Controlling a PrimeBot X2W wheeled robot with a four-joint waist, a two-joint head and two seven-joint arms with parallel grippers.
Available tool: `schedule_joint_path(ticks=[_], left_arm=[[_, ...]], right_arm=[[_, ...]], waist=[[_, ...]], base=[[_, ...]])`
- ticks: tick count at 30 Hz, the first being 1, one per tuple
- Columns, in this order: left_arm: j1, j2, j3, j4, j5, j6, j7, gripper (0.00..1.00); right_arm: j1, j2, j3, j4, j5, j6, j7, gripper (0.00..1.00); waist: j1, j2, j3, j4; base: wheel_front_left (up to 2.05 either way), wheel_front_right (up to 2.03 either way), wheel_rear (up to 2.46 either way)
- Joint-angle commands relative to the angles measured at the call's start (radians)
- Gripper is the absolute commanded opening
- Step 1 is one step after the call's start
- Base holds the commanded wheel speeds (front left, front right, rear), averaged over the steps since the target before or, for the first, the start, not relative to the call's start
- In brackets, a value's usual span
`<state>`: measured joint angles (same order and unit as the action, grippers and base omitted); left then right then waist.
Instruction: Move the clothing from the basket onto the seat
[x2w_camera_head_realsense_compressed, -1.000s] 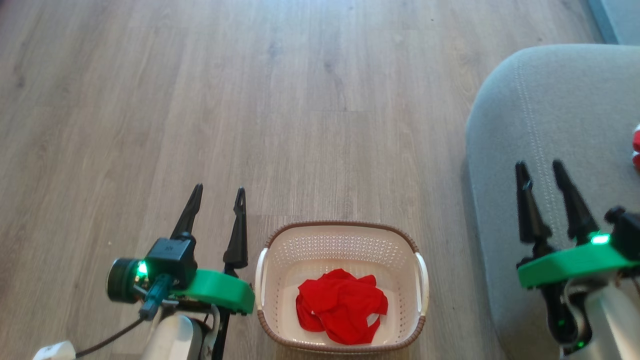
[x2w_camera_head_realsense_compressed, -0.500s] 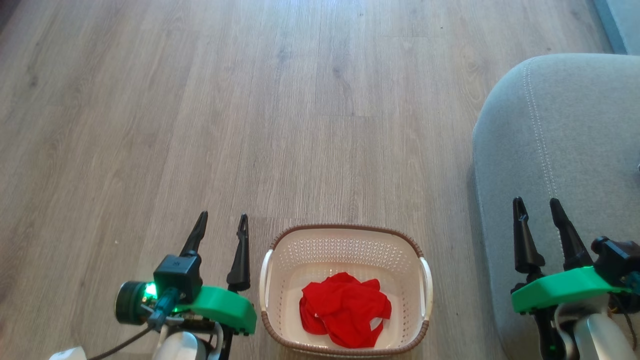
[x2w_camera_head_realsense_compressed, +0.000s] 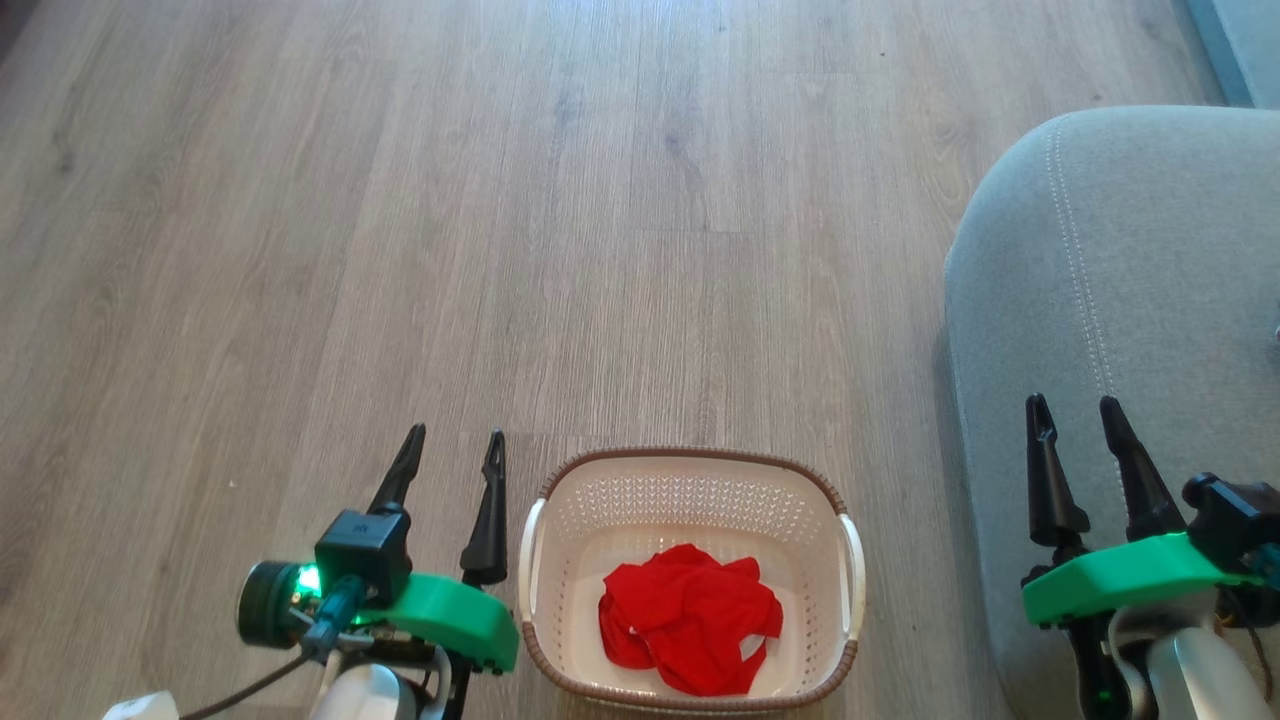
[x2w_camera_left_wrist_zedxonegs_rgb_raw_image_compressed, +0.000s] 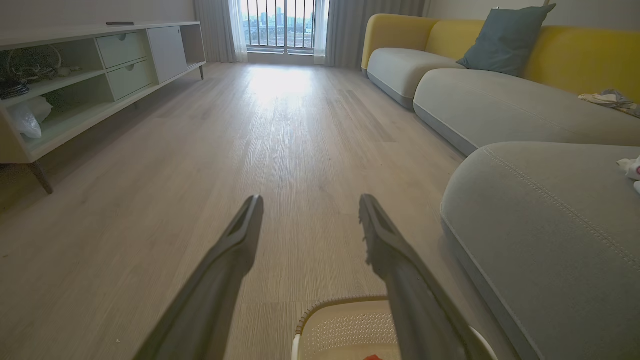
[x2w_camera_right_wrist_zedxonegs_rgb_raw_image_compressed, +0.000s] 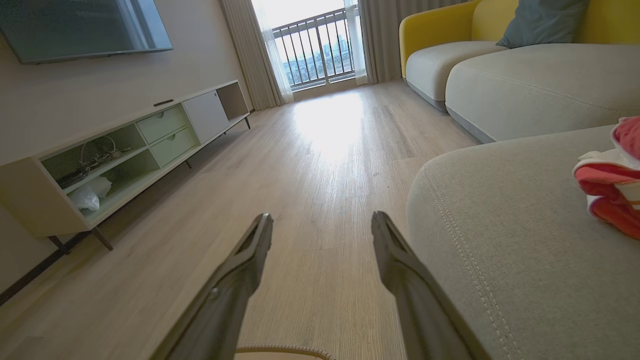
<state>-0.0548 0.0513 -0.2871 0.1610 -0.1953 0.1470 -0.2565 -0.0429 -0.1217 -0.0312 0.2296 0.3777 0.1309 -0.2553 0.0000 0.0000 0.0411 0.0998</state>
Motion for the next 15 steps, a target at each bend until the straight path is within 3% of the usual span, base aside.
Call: schedule_joint_path(ticks=[1,15], left_arm=[[-0.035,-0.001,0.03,-0.031,-0.004,0.0,-0.005,1.0],[-0.055,-0.001,0.01,-0.025,-0.003,-0.022,-0.005,1.0]], right_arm=[[-0.021,0.0,0.014,-0.034,-0.004,0.0,-0.006,1.0],[-0.049,-0.001,-0.019,-0.049,-0.002,0.0,-0.006,1.0]], waist=[[0.0,0.0,0.001,0.0],[0.0,0.0,0.049,-0.019]], base=[[0.0,0.0,0.0],[0.0,0.0,0.0]])
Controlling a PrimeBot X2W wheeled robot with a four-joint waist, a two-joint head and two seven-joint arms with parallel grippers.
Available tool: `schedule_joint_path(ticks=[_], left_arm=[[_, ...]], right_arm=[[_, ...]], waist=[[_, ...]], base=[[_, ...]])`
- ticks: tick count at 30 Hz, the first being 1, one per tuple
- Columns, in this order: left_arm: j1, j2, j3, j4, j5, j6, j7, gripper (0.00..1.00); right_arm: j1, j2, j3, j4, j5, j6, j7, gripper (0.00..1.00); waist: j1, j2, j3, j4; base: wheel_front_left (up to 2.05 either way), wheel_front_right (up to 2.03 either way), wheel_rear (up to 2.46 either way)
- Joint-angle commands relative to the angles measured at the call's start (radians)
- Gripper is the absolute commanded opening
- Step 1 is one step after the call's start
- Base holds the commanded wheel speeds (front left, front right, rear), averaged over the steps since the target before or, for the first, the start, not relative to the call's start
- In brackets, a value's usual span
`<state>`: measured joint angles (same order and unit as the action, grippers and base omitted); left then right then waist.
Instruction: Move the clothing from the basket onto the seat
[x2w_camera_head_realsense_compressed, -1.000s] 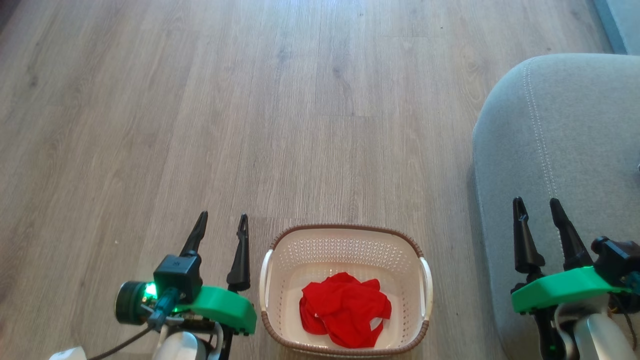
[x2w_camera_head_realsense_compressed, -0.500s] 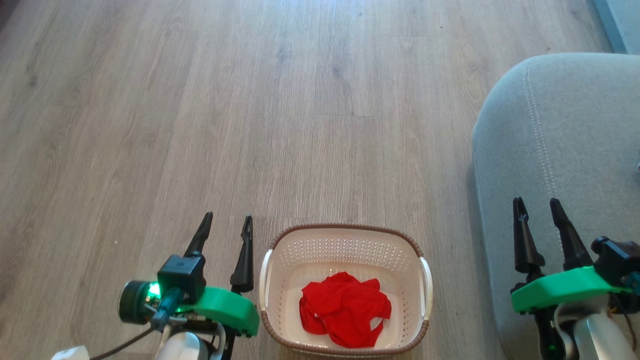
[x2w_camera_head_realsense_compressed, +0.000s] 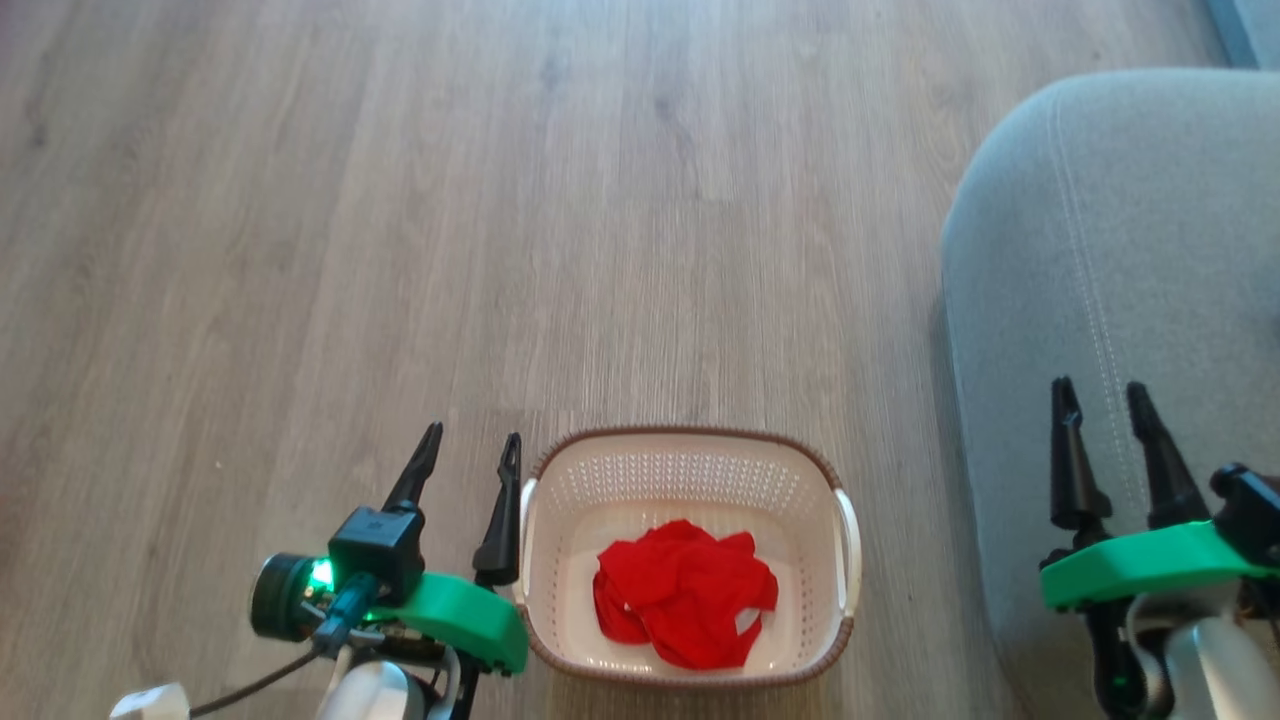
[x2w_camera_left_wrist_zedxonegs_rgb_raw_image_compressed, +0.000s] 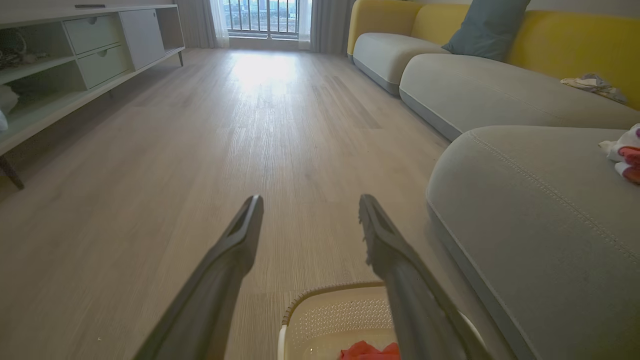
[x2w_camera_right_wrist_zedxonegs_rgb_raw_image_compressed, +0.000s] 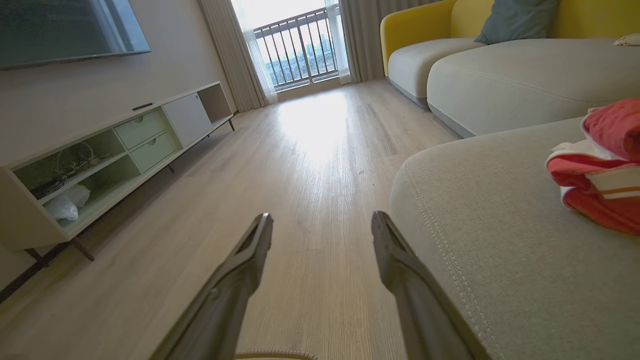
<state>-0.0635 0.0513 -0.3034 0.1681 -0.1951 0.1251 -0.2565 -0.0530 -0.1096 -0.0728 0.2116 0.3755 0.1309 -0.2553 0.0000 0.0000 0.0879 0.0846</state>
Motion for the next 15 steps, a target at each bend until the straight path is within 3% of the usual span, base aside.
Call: schedule_joint_path(ticks=[1,15], left_arm=[[-0.056,-0.001,0.018,-0.023,-0.004,-0.005,-0.005,1.0],[-0.239,-0.001,-0.104,0.165,0.063,-0.064,-0.005,1.0]], right_arm=[[-0.051,-0.012,0.007,-0.04,-0.009,0.0,-0.006,1.0],[-0.159,-0.022,-0.071,-0.181,-0.083,0.0,-0.006,1.0]], waist=[[0.0,0.0,0.028,-0.013],[0.0,0.0,0.326,-0.093]], base=[[0.0,0.0,0.0],[0.0,0.0,0.0]])
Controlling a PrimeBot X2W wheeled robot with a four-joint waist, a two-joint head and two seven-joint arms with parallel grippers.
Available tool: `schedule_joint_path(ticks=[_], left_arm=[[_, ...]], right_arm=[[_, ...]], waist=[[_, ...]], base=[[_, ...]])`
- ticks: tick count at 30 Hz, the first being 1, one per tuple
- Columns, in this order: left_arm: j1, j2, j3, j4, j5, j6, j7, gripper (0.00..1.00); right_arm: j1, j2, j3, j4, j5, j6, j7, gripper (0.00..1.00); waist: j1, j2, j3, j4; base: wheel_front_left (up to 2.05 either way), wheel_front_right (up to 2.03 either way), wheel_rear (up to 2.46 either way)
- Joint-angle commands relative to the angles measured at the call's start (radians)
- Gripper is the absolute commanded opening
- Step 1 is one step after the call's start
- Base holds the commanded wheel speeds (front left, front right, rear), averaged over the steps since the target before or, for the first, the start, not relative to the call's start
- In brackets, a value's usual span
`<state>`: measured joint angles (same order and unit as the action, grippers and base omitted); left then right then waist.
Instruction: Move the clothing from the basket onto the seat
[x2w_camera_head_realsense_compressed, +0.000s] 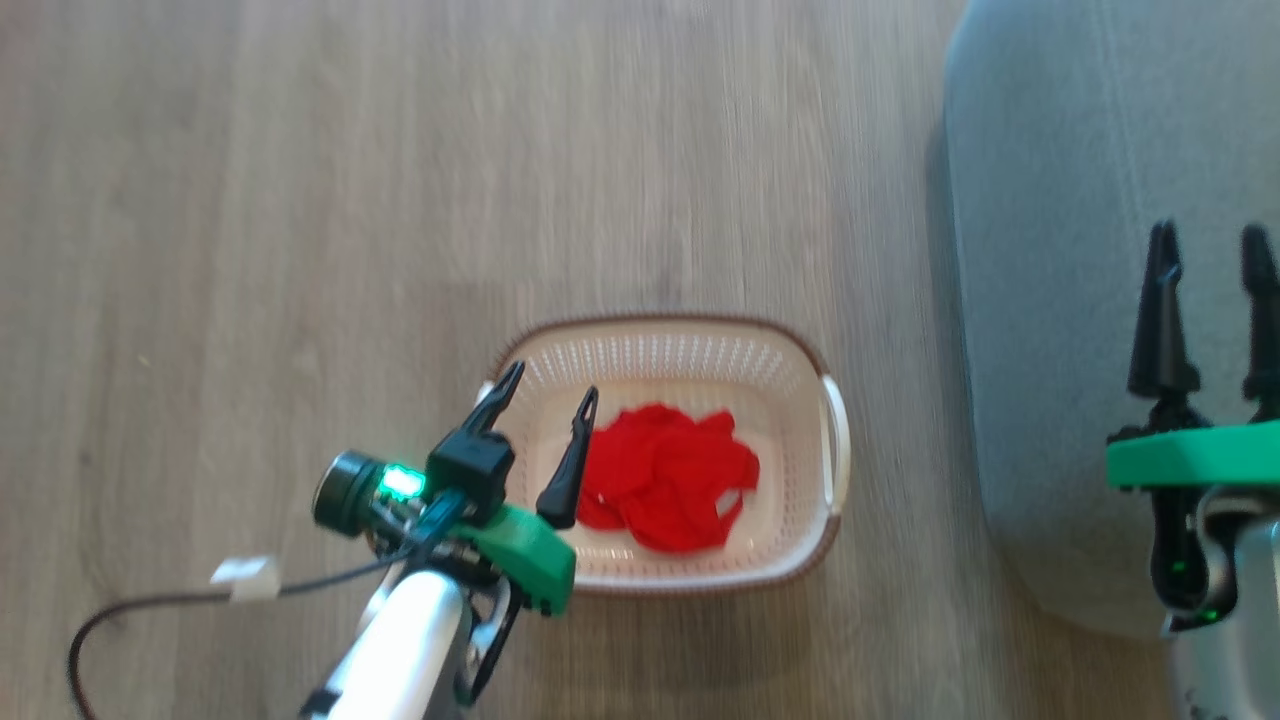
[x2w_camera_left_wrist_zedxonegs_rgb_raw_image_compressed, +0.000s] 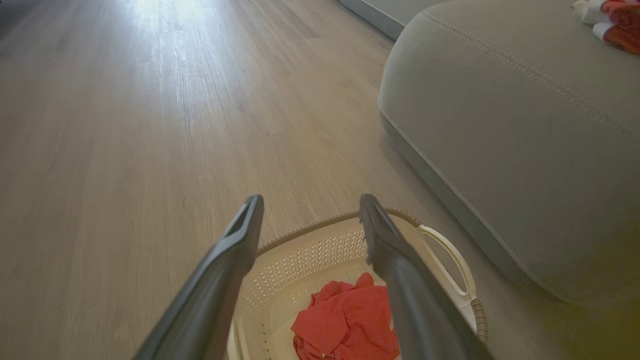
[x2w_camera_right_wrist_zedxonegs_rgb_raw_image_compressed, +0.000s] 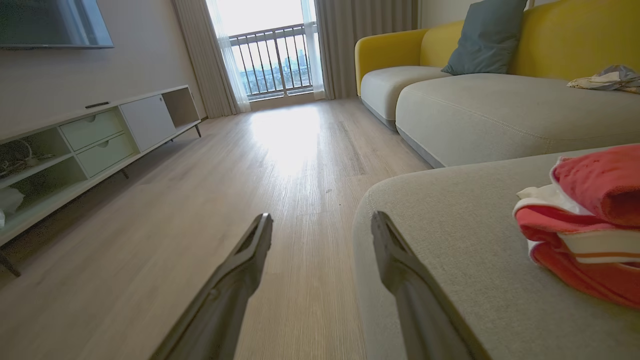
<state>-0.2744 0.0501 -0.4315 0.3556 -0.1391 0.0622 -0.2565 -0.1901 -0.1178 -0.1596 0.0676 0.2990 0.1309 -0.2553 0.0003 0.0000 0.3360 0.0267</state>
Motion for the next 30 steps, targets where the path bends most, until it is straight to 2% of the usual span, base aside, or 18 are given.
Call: schedule_joint_path(ticks=[1,9,18,30], left_arm=[[-0.047,0.0,0.014,0.004,0.017,-0.005,-0.005,1.0],[-0.222,0.0,-0.064,0.231,0.081,-0.041,-0.005,1.0],[-0.417,0.005,-0.119,0.489,0.136,-0.076,-0.005,1.0],[-0.615,0.017,-0.157,0.809,0.167,-0.095,-0.005,1.0]], right_arm=[[-0.028,-0.014,0.013,-0.048,-0.011,0.0,-0.006,1.0],[-0.089,-0.001,0.014,-0.153,-0.043,0.0,-0.006,1.0],[-0.157,0.032,0.059,-0.257,-0.062,0.0,-0.006,1.0],[-0.198,0.064,0.115,-0.291,-0.057,0.0,-0.006,1.0]], waist=[[-0.0003,0.0,0.1,-0.043],[-0.0003,0.0,0.297,-0.118],[-0.0003,0.0,0.481,-0.211],[-0.0003,0.0,0.614,-0.298]], base=[[0.0,0.0,0.0],[0.0,0.0,0.0],[0.0,0.0,0.0],[0.0,0.0,0.0]])
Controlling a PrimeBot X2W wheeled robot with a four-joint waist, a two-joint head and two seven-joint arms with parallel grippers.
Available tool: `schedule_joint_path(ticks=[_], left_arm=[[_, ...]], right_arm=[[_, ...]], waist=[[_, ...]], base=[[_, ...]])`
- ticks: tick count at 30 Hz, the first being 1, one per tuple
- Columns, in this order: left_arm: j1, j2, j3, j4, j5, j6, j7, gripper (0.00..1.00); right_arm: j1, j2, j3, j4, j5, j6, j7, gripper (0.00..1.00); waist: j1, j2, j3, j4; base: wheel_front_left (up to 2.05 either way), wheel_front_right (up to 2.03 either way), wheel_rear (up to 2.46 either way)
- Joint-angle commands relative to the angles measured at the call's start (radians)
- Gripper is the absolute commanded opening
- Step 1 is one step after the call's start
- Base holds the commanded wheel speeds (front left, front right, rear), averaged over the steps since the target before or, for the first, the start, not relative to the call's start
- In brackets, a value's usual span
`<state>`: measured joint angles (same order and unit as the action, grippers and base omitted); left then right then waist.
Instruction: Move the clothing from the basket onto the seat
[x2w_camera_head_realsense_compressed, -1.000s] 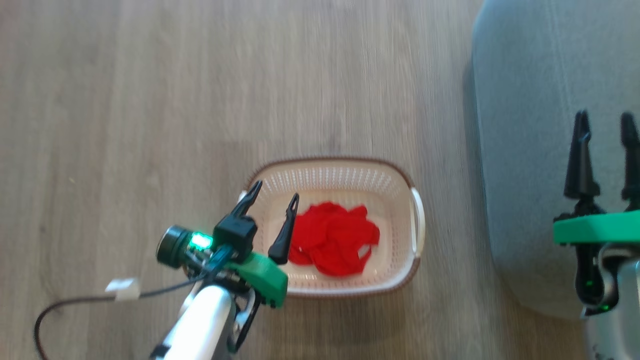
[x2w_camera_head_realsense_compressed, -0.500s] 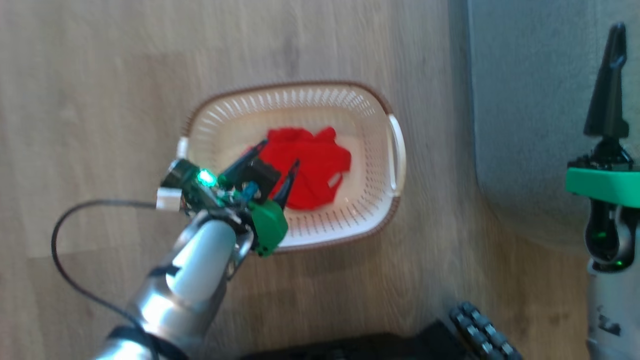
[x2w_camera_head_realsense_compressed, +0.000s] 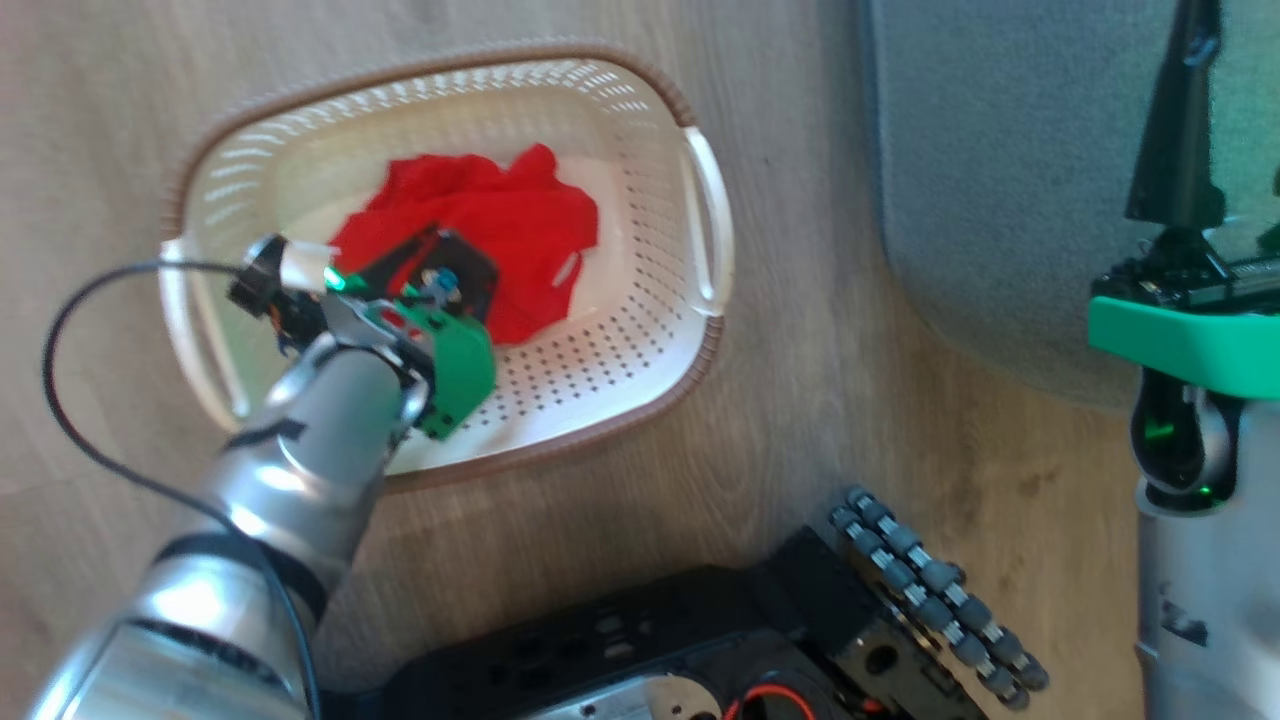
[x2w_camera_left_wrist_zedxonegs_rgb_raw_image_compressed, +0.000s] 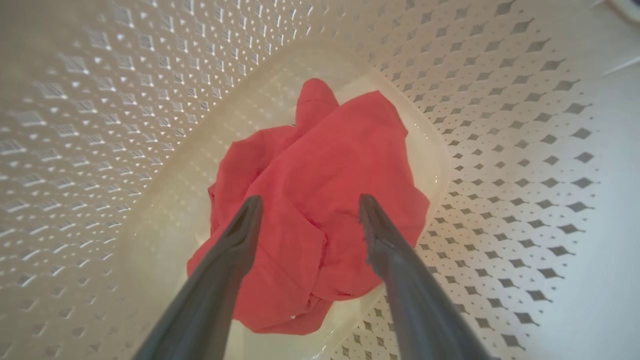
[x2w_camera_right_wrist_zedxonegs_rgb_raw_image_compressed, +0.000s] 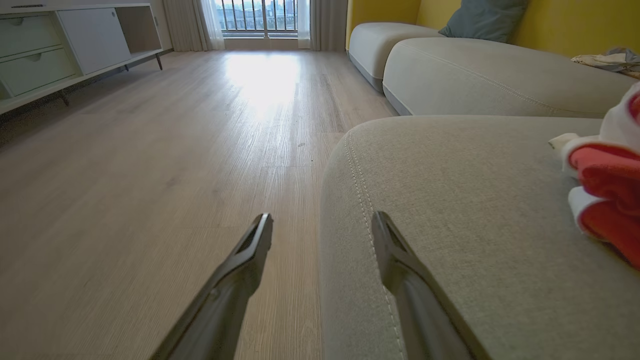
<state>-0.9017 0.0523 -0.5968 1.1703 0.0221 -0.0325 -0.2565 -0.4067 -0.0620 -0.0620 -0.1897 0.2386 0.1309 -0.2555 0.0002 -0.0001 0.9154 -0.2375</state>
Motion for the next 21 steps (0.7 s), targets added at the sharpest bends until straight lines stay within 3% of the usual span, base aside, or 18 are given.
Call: schedule_joint_path(ticks=[1,5,21], left_arm=[[-0.007,0.015,0.006,0.02,0.008,-0.001,-0.003,1.0],[-0.06,0.017,0.013,0.085,0.001,0.037,0.051,1.0],[-0.098,0.023,0.0,0.119,-0.024,0.062,0.272,1.0]], right_arm=[[0.015,0.009,0.024,-0.034,0.004,0.0,-0.006,1.0],[0.014,0.011,0.04,-0.04,0.01,0.0,-0.006,1.0],[0.042,0.012,0.049,-0.062,0.028,0.0,-0.006,1.0]], waist=[[-0.0002,0.0001,0.044,-0.042],[-0.0002,0.0001,0.065,-0.058],[-0.0002,0.0001,0.094,-0.063]], base=[[0.0,0.0,0.0],[0.0,0.0,0.0],[0.0,0.0,0.0]])
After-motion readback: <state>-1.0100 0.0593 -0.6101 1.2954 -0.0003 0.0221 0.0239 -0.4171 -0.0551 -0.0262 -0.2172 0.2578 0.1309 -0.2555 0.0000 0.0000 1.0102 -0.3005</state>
